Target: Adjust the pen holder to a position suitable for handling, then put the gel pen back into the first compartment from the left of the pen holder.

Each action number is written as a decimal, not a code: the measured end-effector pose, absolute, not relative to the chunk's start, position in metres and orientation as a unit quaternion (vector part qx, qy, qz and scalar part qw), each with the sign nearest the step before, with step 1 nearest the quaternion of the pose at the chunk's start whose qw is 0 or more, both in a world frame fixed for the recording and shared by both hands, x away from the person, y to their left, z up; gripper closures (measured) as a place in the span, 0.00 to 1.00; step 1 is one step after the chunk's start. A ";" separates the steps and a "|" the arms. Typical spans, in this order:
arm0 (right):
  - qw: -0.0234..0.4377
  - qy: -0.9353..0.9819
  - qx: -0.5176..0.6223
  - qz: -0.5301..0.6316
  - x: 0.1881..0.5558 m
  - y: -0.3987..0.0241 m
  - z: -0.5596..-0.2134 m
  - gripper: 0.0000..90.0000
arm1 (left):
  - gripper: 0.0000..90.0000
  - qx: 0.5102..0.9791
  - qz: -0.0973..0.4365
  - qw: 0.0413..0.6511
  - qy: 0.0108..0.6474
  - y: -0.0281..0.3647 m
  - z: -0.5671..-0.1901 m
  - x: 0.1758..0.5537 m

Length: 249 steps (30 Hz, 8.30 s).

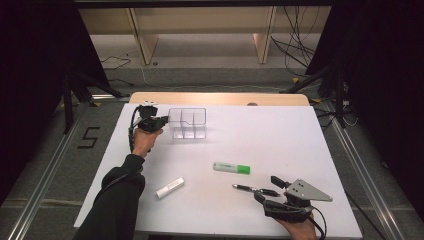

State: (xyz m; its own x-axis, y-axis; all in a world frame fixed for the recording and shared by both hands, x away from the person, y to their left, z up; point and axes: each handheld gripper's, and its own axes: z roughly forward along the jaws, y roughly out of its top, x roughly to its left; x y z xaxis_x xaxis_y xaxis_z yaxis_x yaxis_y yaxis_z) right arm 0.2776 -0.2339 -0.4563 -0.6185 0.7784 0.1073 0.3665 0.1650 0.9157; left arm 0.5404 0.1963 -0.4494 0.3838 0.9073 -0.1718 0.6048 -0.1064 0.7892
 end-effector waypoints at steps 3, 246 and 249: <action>0.199 0.737 0.388 0.517 0.277 -0.234 -0.456 0.26 | 1.00 0.723 0.180 0.417 0.521 0.187 -0.449 0.542; 0.096 0.945 0.216 0.225 0.365 -0.178 -0.448 0.89 | 0.20 0.769 0.111 0.512 0.367 0.181 -0.457 0.313; 0.101 0.936 0.228 0.249 0.365 -0.182 -0.440 0.89 | 0.20 0.770 0.111 0.511 0.366 0.181 -0.457 0.312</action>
